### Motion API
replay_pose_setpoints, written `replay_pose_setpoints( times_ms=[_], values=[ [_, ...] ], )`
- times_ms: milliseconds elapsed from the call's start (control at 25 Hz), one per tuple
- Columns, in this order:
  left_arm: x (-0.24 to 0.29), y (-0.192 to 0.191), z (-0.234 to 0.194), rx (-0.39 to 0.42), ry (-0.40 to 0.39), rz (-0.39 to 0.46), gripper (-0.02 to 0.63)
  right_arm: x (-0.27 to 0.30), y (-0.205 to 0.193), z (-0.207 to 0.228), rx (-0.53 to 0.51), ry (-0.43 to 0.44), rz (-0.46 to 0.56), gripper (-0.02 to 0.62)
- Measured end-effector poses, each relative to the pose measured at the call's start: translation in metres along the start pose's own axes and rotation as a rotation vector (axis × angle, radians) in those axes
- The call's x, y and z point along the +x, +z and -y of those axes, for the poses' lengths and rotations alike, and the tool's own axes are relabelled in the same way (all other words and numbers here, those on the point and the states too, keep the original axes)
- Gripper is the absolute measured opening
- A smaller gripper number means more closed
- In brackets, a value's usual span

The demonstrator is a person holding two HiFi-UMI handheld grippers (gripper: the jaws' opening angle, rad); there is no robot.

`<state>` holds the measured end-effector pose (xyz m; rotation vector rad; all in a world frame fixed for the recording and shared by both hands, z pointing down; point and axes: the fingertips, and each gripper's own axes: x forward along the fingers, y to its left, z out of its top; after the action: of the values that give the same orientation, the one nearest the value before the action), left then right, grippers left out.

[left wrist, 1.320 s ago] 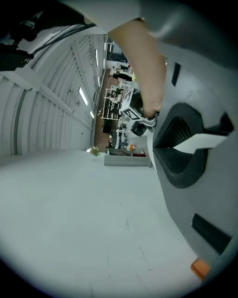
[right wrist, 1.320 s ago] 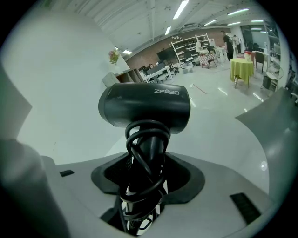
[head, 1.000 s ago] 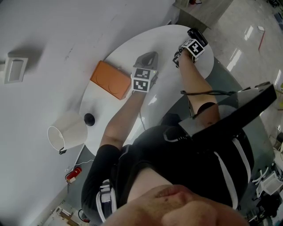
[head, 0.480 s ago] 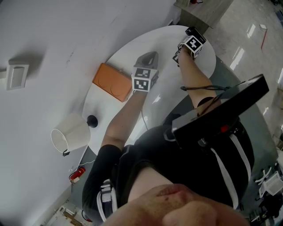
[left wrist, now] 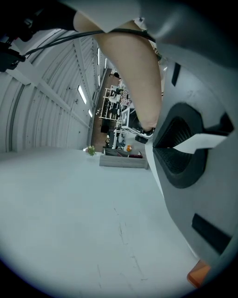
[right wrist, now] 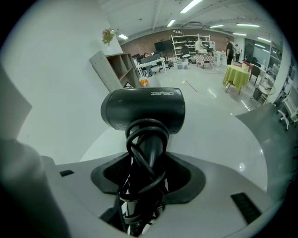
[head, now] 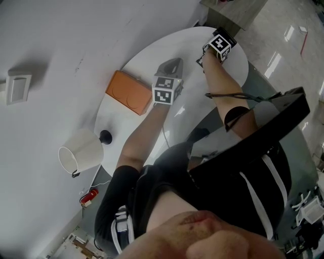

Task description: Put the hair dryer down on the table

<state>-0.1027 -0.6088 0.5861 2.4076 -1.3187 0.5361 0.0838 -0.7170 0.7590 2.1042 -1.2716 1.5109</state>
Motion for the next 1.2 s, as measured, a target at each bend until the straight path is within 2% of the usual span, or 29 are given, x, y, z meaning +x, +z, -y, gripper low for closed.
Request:
replay_pose_setpoints(
  times_ms=[560,1200],
  values=[
    [-0.001,-0.005,-0.002,-0.01,0.003,-0.007,0.032,0.005,-0.002,-0.001,-0.024,-0.097,-0.053,0.236],
    [-0.013,-0.015,-0.006,-0.024,0.01,-0.014,0.032,0.007,0.0,0.001,-0.012,-0.156,-0.084,0.25]
  ],
)
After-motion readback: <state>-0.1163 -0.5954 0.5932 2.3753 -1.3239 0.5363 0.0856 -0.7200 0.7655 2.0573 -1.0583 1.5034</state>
